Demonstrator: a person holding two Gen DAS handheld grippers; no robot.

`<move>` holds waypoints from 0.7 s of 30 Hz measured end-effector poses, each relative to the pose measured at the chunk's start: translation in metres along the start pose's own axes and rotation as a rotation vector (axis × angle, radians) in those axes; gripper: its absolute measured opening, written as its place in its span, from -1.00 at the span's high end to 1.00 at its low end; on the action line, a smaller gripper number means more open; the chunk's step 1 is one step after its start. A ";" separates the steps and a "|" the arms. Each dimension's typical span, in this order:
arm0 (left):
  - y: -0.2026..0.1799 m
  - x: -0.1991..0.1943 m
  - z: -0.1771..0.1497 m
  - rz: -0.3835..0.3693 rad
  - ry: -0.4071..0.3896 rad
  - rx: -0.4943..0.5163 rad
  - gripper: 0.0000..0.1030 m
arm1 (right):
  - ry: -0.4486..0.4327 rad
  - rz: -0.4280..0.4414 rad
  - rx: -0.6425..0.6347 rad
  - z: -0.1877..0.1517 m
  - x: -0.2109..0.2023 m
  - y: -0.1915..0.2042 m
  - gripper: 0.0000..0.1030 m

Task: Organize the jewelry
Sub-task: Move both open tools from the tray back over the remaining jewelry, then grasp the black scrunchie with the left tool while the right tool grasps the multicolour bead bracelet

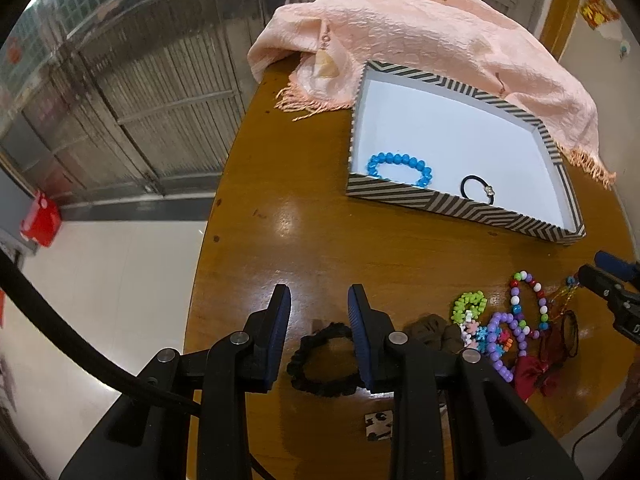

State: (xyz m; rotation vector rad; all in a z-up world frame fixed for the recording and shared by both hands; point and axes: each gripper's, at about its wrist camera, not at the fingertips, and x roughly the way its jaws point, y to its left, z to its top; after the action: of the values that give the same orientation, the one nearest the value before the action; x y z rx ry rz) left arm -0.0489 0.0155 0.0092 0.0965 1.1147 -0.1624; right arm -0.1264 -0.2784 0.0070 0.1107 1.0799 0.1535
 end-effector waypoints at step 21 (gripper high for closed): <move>0.030 0.042 -0.033 -0.098 0.205 -0.009 0.51 | 0.090 0.062 -0.044 -0.013 0.035 0.000 -0.21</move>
State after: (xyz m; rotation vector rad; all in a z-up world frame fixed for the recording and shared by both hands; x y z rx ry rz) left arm -0.0548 0.0472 -0.0431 0.0513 1.3257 -0.2386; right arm -0.1221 -0.2724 -0.0295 0.0987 1.1623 0.2395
